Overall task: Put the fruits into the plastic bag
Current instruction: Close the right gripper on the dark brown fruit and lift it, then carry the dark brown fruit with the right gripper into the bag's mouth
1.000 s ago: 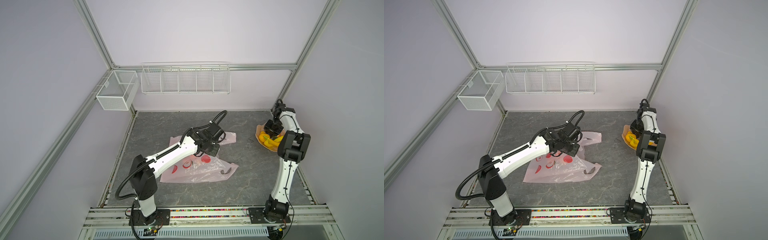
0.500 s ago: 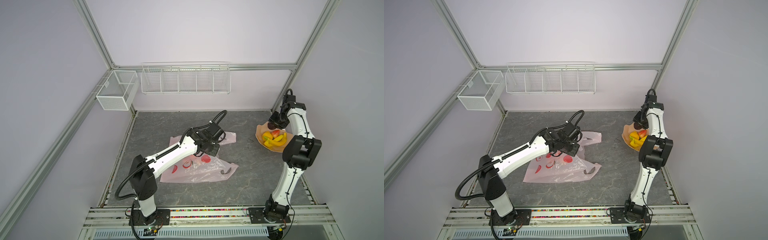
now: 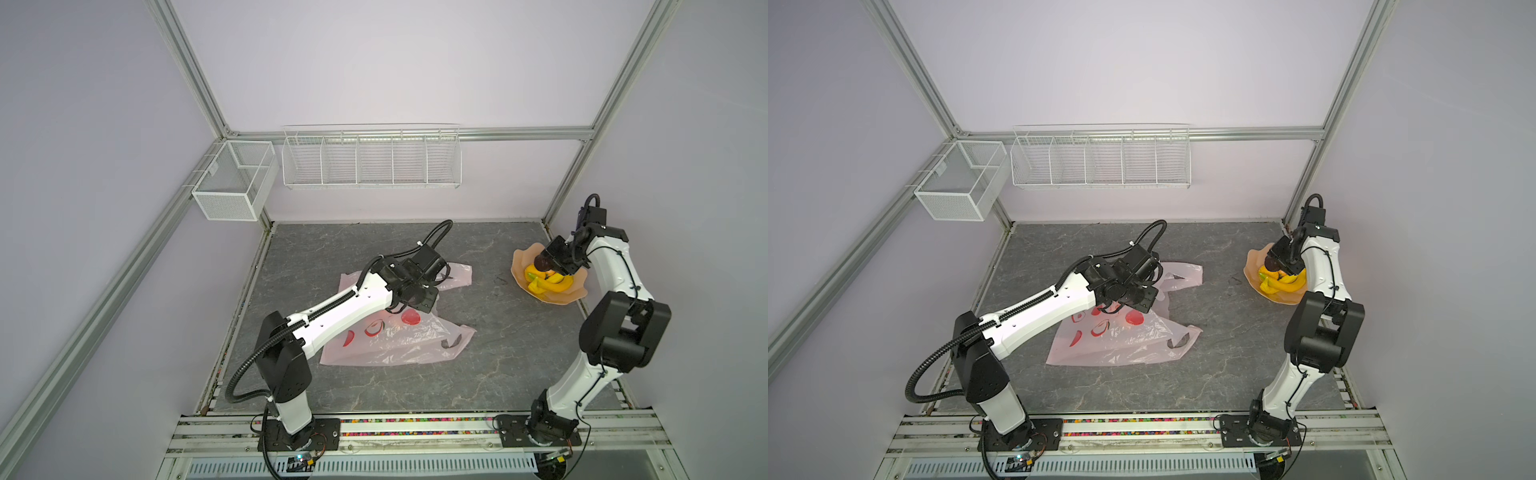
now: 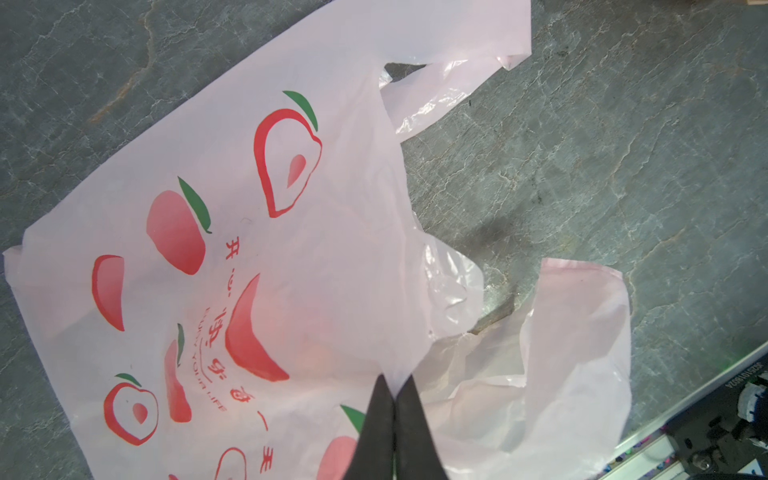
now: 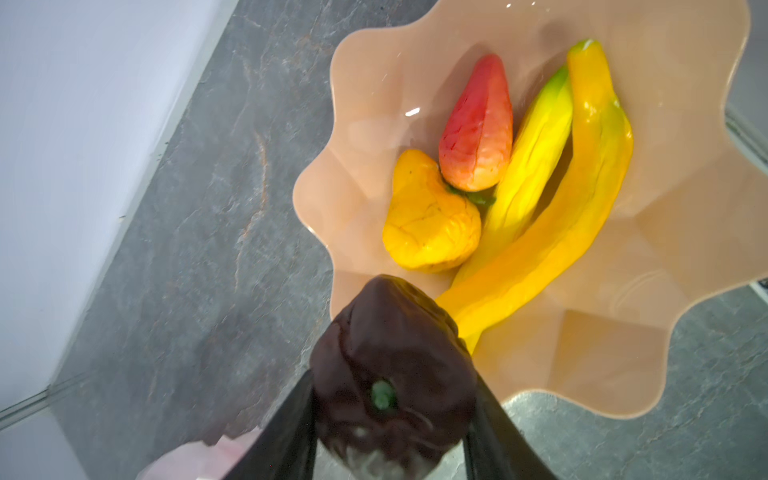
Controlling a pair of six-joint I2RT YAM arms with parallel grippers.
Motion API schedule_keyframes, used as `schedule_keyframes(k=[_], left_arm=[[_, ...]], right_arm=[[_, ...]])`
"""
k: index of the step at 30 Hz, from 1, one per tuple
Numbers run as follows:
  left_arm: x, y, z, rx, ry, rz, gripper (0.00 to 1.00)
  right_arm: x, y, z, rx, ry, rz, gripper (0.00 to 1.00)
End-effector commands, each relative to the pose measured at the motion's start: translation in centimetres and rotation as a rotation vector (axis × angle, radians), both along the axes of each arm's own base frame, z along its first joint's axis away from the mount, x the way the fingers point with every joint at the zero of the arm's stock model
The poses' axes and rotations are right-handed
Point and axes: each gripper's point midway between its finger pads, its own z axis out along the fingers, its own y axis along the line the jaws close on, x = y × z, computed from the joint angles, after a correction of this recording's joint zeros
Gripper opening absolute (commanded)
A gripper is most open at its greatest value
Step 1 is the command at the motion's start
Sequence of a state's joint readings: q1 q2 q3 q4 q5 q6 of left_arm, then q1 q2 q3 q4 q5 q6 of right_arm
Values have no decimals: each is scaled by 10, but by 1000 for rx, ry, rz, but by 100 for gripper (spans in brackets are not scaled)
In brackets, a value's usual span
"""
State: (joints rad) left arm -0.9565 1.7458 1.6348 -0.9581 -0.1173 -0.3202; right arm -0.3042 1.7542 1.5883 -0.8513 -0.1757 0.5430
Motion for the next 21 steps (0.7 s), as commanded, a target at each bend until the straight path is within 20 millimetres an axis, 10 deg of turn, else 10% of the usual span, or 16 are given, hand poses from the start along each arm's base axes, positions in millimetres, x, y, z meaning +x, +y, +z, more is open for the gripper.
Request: schedule_keyframes(k=[1, 21], left_arm=[[-3, 5, 10, -8, -23, 2, 0], [-4, 7, 13, -10, -28, -4, 0]], right_arm=[[-5, 22, 19, 130, -124, 12, 37], [-54, 96, -1, 535, -216, 63, 36]])
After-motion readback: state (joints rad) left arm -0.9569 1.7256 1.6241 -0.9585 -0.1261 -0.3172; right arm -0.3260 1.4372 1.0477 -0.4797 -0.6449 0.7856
